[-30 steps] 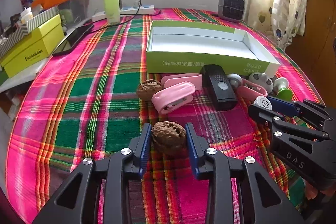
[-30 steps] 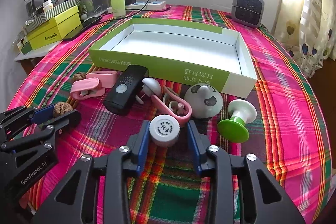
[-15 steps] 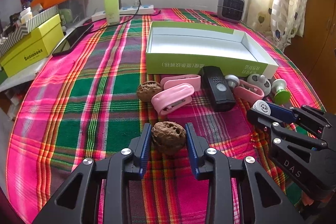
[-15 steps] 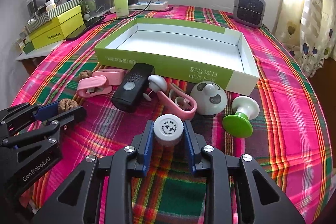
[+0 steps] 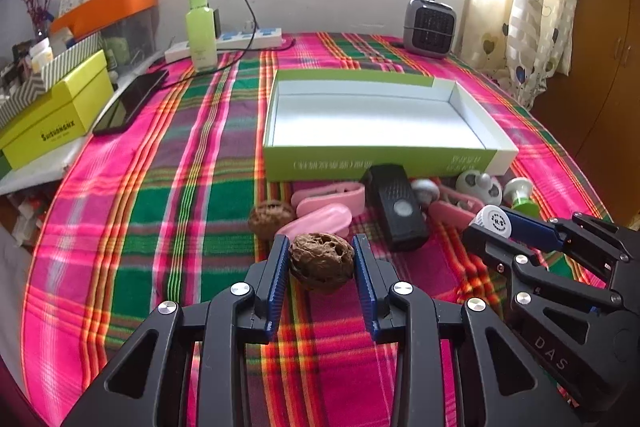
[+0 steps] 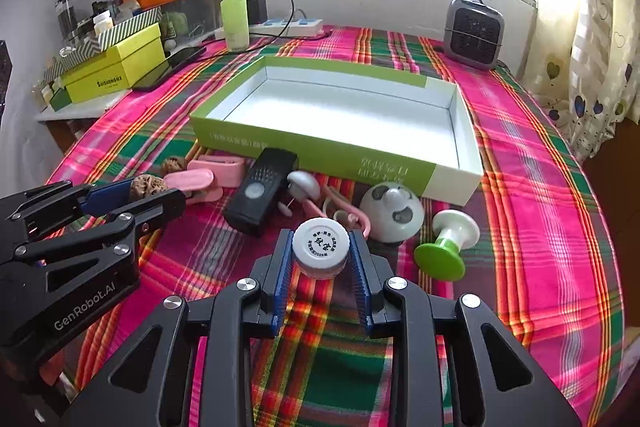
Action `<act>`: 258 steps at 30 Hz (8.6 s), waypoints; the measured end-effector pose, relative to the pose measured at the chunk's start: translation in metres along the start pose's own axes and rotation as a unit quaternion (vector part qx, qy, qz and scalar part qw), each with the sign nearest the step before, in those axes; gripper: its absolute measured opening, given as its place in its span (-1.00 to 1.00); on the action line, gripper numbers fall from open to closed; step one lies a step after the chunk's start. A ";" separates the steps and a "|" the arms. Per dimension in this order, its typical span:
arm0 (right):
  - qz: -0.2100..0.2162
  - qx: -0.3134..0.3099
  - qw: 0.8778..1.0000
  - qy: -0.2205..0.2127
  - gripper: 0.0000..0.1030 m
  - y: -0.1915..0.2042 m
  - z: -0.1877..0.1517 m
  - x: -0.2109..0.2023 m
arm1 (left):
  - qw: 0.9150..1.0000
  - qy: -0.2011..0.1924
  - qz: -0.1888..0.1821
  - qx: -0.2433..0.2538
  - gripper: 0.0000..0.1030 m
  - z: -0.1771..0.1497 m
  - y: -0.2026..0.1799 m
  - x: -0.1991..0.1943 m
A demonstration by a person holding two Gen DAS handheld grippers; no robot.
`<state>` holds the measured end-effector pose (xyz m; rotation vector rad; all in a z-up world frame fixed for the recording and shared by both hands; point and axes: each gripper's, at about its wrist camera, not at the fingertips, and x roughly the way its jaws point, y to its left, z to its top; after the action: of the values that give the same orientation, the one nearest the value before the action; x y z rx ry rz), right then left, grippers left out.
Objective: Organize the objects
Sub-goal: 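Close left tool on the walnut while right tool closes on the white jar, then carry the walnut with left tool into the box while right tool carries the jar, then open left tool to drop the walnut while right tool releases the jar in the box, then move left tool to the pink clip while right tool approaches the green-based white disc, then close right tool on the green-based disc while left tool grasps the pink clip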
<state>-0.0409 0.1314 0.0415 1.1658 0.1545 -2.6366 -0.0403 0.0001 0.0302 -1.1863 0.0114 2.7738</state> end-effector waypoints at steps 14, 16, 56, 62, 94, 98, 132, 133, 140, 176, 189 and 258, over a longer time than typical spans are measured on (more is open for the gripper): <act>-0.006 0.001 1.000 -0.018 -0.44 -0.012 0.028 -0.001 | 1.000 -0.002 -0.014 -0.004 -0.41 0.036 0.000 0.011; -0.008 0.001 1.000 -0.020 -0.44 -0.014 0.034 0.001 | 1.000 -0.002 -0.012 -0.007 -0.41 0.042 0.002 0.015; -0.010 0.035 0.999 0.036 -0.44 -0.056 0.124 0.117 | 0.999 0.042 -0.017 0.020 -0.41 0.138 0.006 0.131; -0.018 0.031 0.998 0.047 -0.44 -0.056 0.126 0.125 | 0.998 0.048 -0.014 0.024 -0.41 0.140 0.004 0.139; -0.028 0.052 0.996 0.061 -0.18 -0.062 0.124 0.131 | 0.998 0.056 -0.003 0.023 -0.28 0.140 0.005 0.146; -0.031 0.052 0.997 0.050 -0.14 -0.060 0.123 0.124 | 0.999 0.049 -0.003 0.017 -0.16 0.139 0.007 0.138; 0.000 0.029 0.999 -0.031 -0.13 -0.053 0.062 0.027 | 0.999 0.011 -0.044 -0.011 -0.14 0.062 0.045 0.038; 0.000 0.029 0.999 -0.031 -0.13 -0.054 0.060 0.025 | 0.999 0.013 -0.047 -0.009 -0.14 0.059 0.045 0.036; -0.005 0.032 0.999 -0.028 -0.13 -0.059 0.042 0.016 | 0.997 0.024 -0.071 -0.008 -0.14 0.040 0.041 0.029; 0.018 0.077 0.997 -0.019 -0.13 -0.083 -0.013 -0.006 | 0.994 0.051 -0.099 0.006 -0.14 -0.002 0.020 0.023; 0.035 0.054 0.998 0.008 -0.13 -0.071 -0.016 0.008 | 0.992 0.051 -0.119 0.011 -0.14 0.000 0.009 0.025; 0.013 0.026 1.000 0.005 -0.63 -0.053 -0.016 0.006 | 0.996 0.040 -0.083 0.021 -0.66 0.006 -0.011 0.034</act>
<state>-0.0482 0.1846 0.0263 1.1890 0.0719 -2.6286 -0.0663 0.0156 0.0101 -1.2264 -0.0209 2.5703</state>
